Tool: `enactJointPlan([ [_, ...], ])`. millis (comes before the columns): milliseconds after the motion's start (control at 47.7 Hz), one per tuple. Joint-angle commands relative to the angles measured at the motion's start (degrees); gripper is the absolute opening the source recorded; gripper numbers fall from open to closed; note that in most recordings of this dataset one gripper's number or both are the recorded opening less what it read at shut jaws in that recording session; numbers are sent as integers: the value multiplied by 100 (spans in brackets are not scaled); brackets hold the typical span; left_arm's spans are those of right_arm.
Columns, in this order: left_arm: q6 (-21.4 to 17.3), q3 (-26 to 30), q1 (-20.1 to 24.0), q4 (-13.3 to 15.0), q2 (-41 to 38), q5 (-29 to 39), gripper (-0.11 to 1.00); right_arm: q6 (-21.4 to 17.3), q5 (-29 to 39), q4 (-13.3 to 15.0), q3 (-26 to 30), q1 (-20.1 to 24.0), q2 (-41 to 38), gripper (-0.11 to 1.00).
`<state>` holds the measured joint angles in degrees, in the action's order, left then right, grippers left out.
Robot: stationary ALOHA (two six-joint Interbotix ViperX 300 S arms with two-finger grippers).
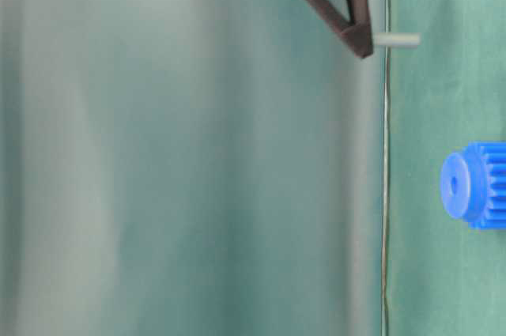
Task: Insert the shaft placed at a random location into the center hole of the small gear at another random location.
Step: 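Close the right gripper on the silver shaft and lift it upright, then carry the held shaft left to above the blue gear's center hole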
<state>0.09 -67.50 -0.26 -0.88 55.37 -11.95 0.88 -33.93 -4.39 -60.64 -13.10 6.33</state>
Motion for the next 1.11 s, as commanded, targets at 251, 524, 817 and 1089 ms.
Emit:
enactJointPlan([
  [251, 9, 79, 0, -9, -53, -35, 0, 70, 211, 9, 870, 360, -466, 14],
  [524, 18, 79, 0, -9, -176, -44, 0, 70, 492, 9, 1564, 589, -888, 14],
  [817, 18, 79, 0, -9, -193, -53, 0, 79, 703, 18, 2013, 703, -1134, 14],
  [1089, 18, 79, 0, -9, -193, -53, 0, 79, 756, 18, 2232, 721, -1266, 14],
])
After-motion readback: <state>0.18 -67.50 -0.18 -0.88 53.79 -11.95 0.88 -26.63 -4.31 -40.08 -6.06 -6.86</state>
